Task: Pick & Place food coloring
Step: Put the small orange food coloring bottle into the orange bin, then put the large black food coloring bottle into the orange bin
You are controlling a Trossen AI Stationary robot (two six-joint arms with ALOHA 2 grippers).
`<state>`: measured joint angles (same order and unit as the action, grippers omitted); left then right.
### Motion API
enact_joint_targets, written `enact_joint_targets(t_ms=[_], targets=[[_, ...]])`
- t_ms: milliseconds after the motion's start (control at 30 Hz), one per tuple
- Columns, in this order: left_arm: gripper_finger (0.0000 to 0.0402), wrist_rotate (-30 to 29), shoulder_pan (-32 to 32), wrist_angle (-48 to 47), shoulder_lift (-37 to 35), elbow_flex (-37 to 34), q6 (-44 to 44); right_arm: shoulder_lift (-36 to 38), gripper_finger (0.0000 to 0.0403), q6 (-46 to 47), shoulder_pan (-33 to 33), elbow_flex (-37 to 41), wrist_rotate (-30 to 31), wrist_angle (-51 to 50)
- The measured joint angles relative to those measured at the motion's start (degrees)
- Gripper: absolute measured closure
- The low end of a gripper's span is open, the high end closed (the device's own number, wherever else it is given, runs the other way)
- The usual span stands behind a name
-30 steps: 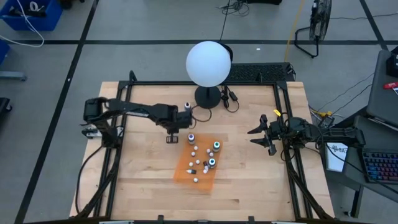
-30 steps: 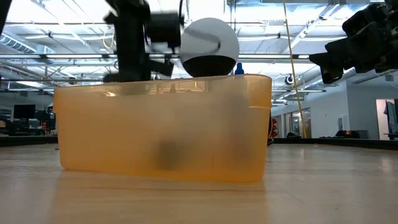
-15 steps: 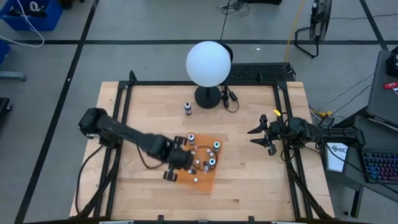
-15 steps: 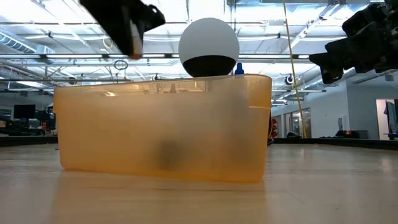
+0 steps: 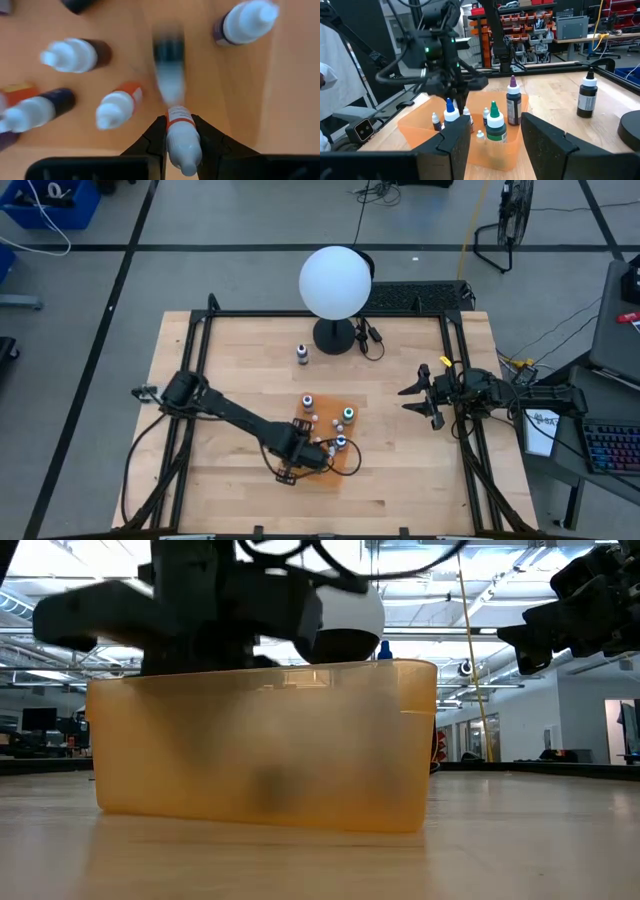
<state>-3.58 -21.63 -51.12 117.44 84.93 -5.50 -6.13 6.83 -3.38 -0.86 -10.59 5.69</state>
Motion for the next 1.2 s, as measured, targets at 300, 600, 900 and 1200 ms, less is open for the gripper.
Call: enact_joint_targets(t_ms=[300, 600, 900, 1200], targets=[[0.0327, 1.1, 0.03, 0.23, 1.6, -0.02, -1.16, 0.0, 0.0238, 0.0, -0.02, 0.0, 0.0, 0.02], [0.0167, 1.16, 0.19, -1.65, 0.47, 0.2, -0.85, 0.0, 0.024, 0.0, 0.0, 0.0, 0.0, 0.02], [0.0114, -4.21, 0.64, -6.29, -10.38, 4.29, 2.71, 0.0, 0.0237, 0.0, 0.0, 0.0, -0.02, 0.0], [0.0135, -18.55, 12.09, -10.61, -24.23, 4.0, 8.18, 0.0, 0.0239, 0.0, -0.01, 0.02, 0.0, 0.0]])
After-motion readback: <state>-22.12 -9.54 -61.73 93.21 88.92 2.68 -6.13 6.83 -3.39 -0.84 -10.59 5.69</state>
